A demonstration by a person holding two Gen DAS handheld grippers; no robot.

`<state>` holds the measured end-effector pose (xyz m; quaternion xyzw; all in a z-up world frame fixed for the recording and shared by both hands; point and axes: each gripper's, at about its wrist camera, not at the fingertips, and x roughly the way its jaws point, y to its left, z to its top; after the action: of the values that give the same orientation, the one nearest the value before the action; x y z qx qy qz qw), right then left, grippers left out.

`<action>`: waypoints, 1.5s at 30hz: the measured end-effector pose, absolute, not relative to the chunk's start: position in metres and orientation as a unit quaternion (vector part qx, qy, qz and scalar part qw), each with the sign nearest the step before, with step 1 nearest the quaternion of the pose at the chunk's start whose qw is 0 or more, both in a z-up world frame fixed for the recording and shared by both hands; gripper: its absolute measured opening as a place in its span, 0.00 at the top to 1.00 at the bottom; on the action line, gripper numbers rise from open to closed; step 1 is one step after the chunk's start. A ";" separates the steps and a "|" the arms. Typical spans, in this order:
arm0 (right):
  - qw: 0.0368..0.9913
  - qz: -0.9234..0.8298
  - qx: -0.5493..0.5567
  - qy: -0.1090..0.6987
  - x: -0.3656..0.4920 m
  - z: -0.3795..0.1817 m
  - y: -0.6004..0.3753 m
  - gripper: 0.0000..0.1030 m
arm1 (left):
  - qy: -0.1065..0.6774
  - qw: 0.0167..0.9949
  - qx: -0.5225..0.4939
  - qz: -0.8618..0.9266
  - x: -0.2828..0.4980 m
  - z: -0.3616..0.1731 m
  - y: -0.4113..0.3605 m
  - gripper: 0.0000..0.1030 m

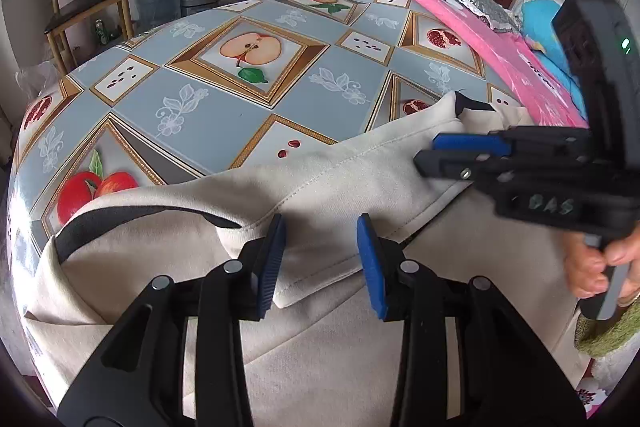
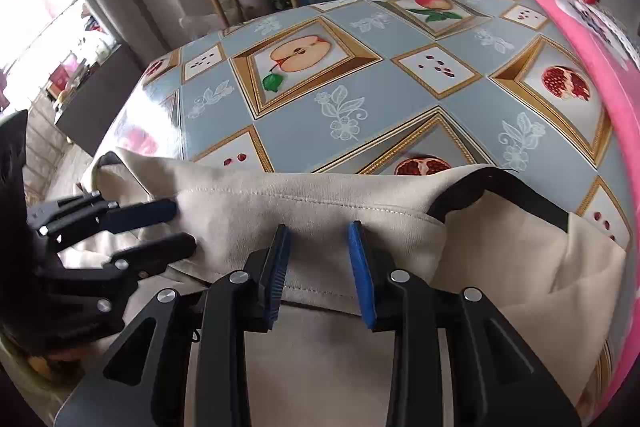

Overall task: Fold large clothes
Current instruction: 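Hold the folded collar edge with both grippers and press it down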

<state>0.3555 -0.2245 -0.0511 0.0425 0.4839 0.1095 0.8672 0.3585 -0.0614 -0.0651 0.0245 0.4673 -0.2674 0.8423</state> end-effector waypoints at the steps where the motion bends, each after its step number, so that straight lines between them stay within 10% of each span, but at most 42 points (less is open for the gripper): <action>1: 0.873 0.117 0.041 0.472 0.353 -0.045 -0.222 0.70 | 0.467 0.842 0.021 -0.269 0.358 -0.065 -0.060 0.65; 45: 0.862 0.177 -0.025 0.475 0.335 -0.037 -0.162 0.65 | 0.486 0.863 0.013 -0.134 0.361 -0.034 -0.003 0.66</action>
<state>0.3352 -0.1624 -0.0371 -0.0255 0.4749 0.1768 0.8617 0.3613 -0.0026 -0.0344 0.0127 0.4865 -0.1342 0.8632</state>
